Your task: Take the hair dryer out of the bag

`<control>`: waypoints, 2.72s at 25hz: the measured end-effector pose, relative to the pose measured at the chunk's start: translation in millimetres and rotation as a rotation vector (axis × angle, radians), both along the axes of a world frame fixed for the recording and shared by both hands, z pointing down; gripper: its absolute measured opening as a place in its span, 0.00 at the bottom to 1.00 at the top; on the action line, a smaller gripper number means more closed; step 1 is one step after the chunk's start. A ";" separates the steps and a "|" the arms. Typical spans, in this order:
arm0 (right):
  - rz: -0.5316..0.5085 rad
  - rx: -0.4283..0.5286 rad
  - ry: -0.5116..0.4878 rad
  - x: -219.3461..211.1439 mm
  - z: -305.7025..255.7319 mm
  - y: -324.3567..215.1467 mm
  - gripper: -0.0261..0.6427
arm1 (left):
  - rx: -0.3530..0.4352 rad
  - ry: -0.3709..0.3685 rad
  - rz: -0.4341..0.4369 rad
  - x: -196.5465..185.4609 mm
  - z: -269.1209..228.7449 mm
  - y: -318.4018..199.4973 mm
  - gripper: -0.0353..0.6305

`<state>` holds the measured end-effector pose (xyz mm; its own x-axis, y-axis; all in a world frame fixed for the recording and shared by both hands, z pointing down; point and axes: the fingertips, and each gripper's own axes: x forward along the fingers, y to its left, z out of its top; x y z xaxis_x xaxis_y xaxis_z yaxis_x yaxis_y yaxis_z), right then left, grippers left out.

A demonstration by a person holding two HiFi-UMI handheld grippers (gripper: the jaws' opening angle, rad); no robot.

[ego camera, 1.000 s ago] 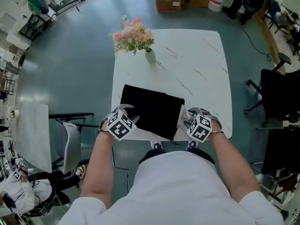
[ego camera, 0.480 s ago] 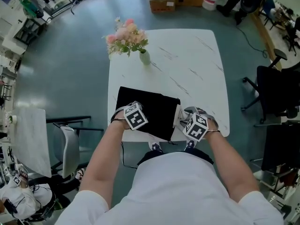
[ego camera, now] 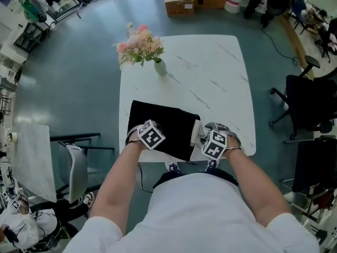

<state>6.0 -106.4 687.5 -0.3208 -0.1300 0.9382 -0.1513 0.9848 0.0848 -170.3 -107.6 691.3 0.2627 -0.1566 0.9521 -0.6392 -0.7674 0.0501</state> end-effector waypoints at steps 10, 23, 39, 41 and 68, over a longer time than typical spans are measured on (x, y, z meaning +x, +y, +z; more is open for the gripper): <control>-0.070 0.019 -0.009 2.5 -3.2 0.3 0.38 | 0.059 0.006 -0.027 -8.7 -4.8 2.2 0.34; -0.066 0.015 -0.021 0.3 -3.2 0.3 0.38 | -0.081 -0.044 0.061 -2.6 6.5 15.1 0.18; -0.172 0.085 -0.039 33.8 -16.4 -21.0 0.36 | -0.070 0.033 -0.475 -47.6 -3.3 0.6 0.10; -0.164 0.082 -0.028 46.4 -15.4 -26.2 0.36 | -0.091 0.056 -0.551 -59.8 -3.9 2.9 0.10; 0.453 0.113 -0.330 61.1 -95.2 -1.4 0.48 | 0.083 0.280 -0.394 -36.7 -48.9 34.8 0.34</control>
